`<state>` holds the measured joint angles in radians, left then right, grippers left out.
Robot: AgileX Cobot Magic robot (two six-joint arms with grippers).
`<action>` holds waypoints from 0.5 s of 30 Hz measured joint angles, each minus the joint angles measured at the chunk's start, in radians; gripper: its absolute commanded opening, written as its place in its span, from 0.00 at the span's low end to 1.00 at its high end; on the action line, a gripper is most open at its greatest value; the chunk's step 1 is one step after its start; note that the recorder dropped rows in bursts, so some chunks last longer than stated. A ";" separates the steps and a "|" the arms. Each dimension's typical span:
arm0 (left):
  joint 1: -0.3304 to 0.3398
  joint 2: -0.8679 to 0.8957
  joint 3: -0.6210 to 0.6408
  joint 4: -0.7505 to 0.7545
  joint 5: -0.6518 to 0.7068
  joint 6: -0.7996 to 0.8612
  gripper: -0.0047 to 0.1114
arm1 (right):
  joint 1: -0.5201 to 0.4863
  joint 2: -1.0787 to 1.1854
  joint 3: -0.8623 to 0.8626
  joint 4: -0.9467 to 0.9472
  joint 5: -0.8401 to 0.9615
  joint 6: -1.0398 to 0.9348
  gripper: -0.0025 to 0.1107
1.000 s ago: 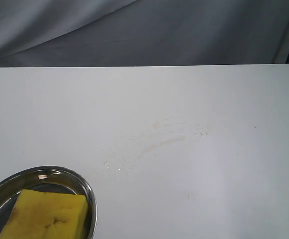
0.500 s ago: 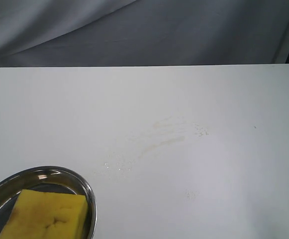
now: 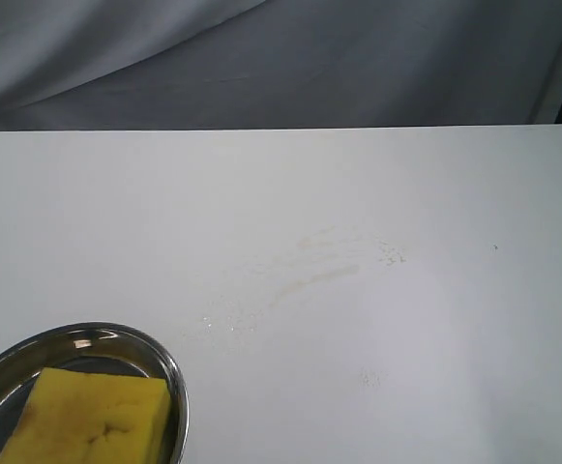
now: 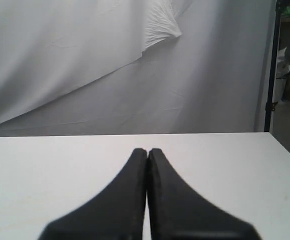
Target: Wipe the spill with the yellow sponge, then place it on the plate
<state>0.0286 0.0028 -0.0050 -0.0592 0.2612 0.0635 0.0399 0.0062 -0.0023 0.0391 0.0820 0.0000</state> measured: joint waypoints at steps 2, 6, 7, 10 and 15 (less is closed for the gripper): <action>0.000 0.000 0.000 0.000 0.000 0.000 0.04 | 0.000 0.000 0.000 0.000 0.004 0.000 0.02; 0.000 0.000 0.000 0.000 0.000 0.000 0.04 | 0.000 0.000 0.000 0.000 0.008 0.000 0.02; 0.000 0.000 0.000 0.000 0.000 0.000 0.04 | 0.000 0.000 0.000 0.000 0.017 0.000 0.02; 0.000 0.000 0.000 0.000 0.000 0.000 0.04 | 0.000 0.000 0.000 0.000 0.085 0.000 0.02; 0.000 0.000 0.000 0.000 0.000 0.000 0.04 | 0.000 0.000 0.000 0.000 0.219 0.000 0.02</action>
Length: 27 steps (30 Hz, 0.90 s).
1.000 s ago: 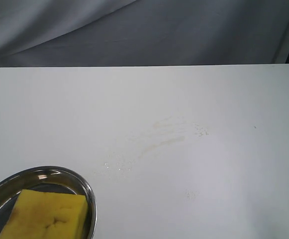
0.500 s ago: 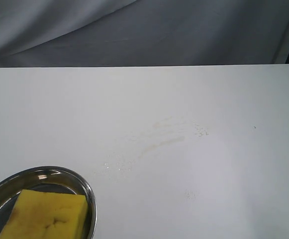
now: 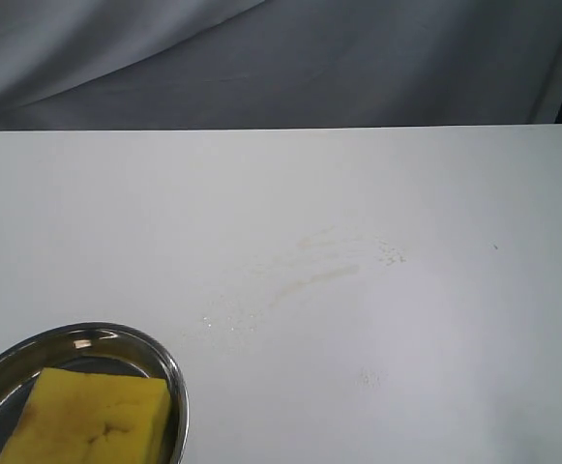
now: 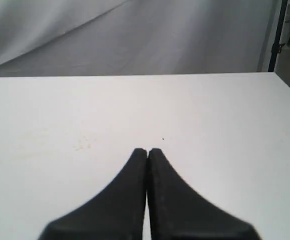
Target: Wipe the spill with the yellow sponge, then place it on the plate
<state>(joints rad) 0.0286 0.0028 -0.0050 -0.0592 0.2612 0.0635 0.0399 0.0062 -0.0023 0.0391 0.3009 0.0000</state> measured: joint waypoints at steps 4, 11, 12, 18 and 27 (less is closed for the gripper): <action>0.000 0.000 0.000 0.000 0.000 0.000 0.04 | 0.000 0.000 0.000 0.000 0.020 0.000 0.02; 0.000 0.000 0.000 0.000 0.000 0.000 0.04 | 0.000 0.000 0.000 0.000 0.020 0.000 0.02; 0.000 0.000 0.000 0.000 0.000 0.000 0.04 | 0.000 0.000 0.000 0.000 0.020 0.000 0.02; 0.000 0.000 0.000 0.000 0.000 0.000 0.04 | 0.000 0.000 0.000 0.000 0.022 0.000 0.02; 0.000 0.000 0.000 0.000 0.000 0.000 0.04 | 0.000 0.000 0.000 0.000 0.022 0.000 0.02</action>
